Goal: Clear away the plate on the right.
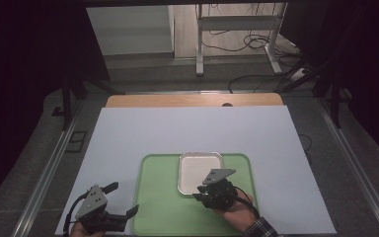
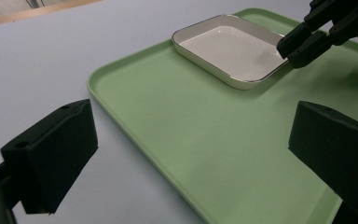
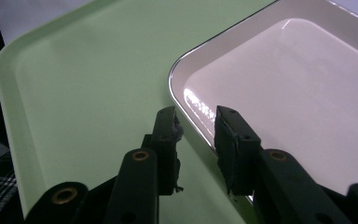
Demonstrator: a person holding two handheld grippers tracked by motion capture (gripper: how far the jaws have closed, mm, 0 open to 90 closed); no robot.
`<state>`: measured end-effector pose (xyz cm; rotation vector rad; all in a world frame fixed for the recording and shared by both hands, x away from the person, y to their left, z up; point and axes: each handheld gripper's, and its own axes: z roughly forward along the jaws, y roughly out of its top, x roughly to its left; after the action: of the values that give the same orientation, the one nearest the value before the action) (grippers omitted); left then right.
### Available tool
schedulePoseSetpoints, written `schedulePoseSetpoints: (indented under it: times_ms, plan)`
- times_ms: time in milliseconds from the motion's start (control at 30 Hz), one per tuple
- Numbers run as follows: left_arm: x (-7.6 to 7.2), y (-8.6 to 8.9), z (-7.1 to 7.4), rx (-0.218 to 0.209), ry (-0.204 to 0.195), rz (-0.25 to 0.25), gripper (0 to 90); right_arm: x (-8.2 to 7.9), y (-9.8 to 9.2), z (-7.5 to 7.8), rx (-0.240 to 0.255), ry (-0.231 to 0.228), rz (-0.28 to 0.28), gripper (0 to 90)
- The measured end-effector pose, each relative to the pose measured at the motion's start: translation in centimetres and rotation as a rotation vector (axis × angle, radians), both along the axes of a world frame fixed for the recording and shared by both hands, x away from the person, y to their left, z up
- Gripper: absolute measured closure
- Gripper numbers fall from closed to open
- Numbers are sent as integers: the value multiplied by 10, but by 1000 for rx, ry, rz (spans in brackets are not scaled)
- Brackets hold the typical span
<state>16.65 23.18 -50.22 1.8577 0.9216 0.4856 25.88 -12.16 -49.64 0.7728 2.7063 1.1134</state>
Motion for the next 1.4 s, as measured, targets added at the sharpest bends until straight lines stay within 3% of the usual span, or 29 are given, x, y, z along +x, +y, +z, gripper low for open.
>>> schedulePoseSetpoints:
  times_ms: [200,533,900,1400]
  plan:
    - [0,0,0,0,0,0,10,2,-8,5,10,-14,-21,623]
    - [0,0,0,0,0,1,10,9,-26,13,42,-17,-109,503]
    - [0,0,0,-1,2,-1,10,13,-43,19,45,-63,-136,415]
    - [0,0,0,-3,1,-2,10,18,-66,27,104,-91,-179,207]
